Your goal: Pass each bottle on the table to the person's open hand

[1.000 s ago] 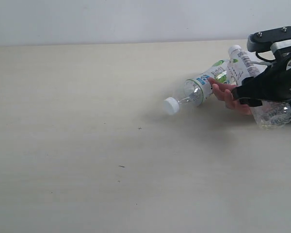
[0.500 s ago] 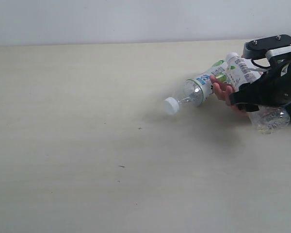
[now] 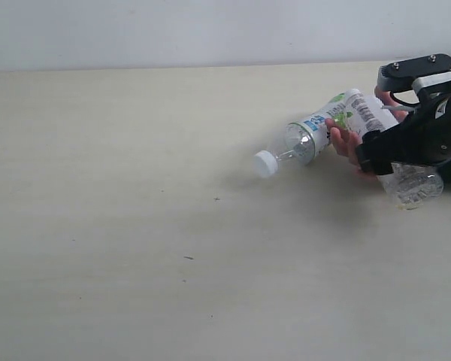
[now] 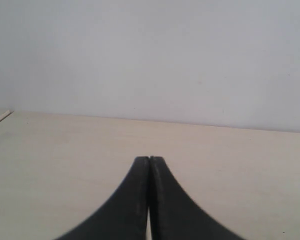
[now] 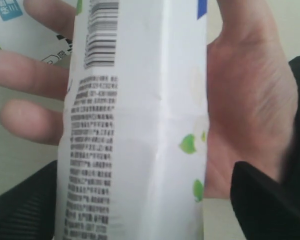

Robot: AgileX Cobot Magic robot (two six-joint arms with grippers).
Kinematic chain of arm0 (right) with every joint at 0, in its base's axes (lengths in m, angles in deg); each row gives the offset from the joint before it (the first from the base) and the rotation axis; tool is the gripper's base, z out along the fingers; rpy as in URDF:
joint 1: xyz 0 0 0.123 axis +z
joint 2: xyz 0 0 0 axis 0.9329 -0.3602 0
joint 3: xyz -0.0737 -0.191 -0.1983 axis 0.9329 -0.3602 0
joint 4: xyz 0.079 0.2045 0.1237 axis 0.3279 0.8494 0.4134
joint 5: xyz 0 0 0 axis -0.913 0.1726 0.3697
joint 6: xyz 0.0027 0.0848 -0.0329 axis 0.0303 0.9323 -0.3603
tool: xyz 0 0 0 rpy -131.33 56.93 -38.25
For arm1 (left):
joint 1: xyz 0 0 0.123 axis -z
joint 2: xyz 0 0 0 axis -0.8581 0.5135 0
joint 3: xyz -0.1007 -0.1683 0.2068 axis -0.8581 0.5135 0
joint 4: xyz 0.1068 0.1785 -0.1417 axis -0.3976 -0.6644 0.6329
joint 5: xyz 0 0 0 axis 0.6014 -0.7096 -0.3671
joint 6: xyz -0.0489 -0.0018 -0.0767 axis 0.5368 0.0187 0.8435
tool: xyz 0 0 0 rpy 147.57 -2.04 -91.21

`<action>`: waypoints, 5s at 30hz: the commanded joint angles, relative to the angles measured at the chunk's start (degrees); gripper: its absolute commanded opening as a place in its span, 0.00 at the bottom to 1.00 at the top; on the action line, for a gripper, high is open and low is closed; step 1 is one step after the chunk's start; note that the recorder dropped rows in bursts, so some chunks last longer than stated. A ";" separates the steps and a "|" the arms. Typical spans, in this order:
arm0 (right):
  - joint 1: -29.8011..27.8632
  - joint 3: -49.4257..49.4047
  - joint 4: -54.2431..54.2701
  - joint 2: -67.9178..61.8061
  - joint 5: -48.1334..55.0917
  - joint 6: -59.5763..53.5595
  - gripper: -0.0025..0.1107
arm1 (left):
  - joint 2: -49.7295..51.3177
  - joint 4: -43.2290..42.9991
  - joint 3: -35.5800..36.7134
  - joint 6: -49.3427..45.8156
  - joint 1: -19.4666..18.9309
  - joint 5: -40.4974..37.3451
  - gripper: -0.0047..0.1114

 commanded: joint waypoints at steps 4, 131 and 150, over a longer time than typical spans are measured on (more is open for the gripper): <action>-0.12 -0.19 -0.22 2.45 0.87 0.00 0.77 | -0.37 -0.40 0.01 0.30 0.32 0.16 0.05; -0.05 -20.83 2.71 95.29 22.88 -1.83 0.02 | -0.37 -0.40 0.01 0.30 0.32 -0.05 0.05; -0.05 -32.18 2.33 95.29 12.00 -2.25 0.02 | -0.37 -0.40 0.01 0.30 0.32 -0.05 0.05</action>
